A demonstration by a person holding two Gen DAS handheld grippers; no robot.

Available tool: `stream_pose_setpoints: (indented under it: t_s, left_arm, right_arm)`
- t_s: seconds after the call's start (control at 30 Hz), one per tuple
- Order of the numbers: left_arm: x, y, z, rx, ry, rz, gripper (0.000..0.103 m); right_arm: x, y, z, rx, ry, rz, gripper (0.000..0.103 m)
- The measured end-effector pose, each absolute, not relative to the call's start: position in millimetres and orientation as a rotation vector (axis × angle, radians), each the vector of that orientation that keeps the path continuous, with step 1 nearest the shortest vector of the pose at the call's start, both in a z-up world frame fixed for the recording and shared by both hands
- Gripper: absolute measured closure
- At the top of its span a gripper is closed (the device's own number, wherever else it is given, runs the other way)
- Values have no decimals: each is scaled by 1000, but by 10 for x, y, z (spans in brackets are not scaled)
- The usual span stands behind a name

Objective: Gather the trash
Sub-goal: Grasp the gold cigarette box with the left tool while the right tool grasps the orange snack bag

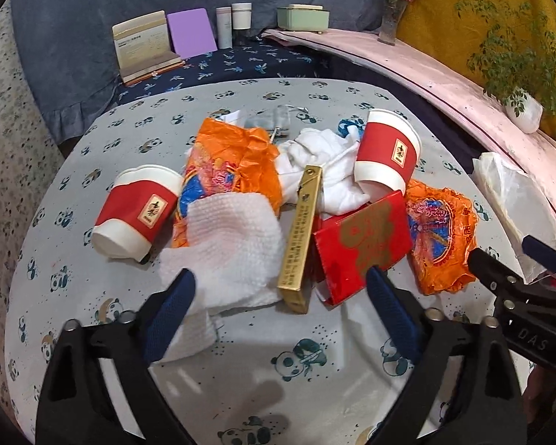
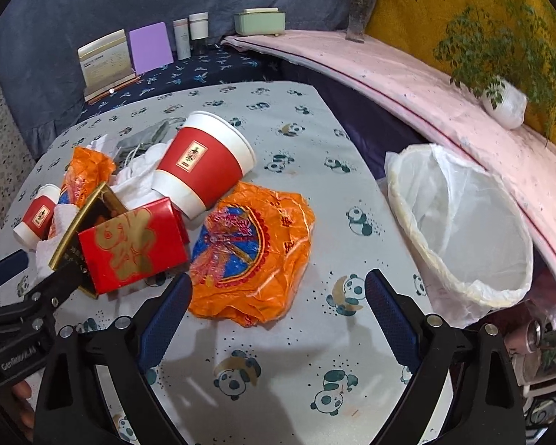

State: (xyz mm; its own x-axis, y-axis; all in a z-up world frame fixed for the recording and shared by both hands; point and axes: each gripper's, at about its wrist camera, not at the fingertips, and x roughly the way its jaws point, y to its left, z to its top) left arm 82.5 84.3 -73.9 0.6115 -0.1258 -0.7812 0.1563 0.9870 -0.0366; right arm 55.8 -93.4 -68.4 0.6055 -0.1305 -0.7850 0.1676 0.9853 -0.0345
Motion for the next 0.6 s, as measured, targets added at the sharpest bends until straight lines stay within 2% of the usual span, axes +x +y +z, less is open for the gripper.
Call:
stream_pose_setpoints:
  t_s: [0.07, 0.13, 0.27, 0.4, 0.43, 0.5, 0.53, 0.6]
  left_arm:
    - [880, 812, -782, 40, 923, -169, 42]
    - [900, 793, -815, 31, 942, -170, 52]
    - [905, 794, -835, 24, 958, -177, 82]
    - [879, 794, -805, 17, 955, -171, 89]
    - [869, 791, -785, 20, 949, -167, 90]
    - [850, 796, -744, 15, 942, -165, 90]
    - [838, 801, -716, 12, 937, -164, 90]
    - [806, 809, -647, 7, 923, -165, 90]
  right_arm:
    - [590, -981, -762, 62, 922, -165, 21]
    - [623, -1014, -856, 74, 943, -161, 27]
    - [687, -1072, -1022, 114, 979, -147, 42]
    - [700, -1059, -1092, 144, 974, -107, 58]
    - [698, -1041, -1090, 145, 971, -90, 67]
    - [682, -1001, -1069, 132, 962, -87, 73]
    - [673, -994, -1052, 128, 957, -83, 82]
    - [653, -1003, -996, 141, 944, -67, 85]
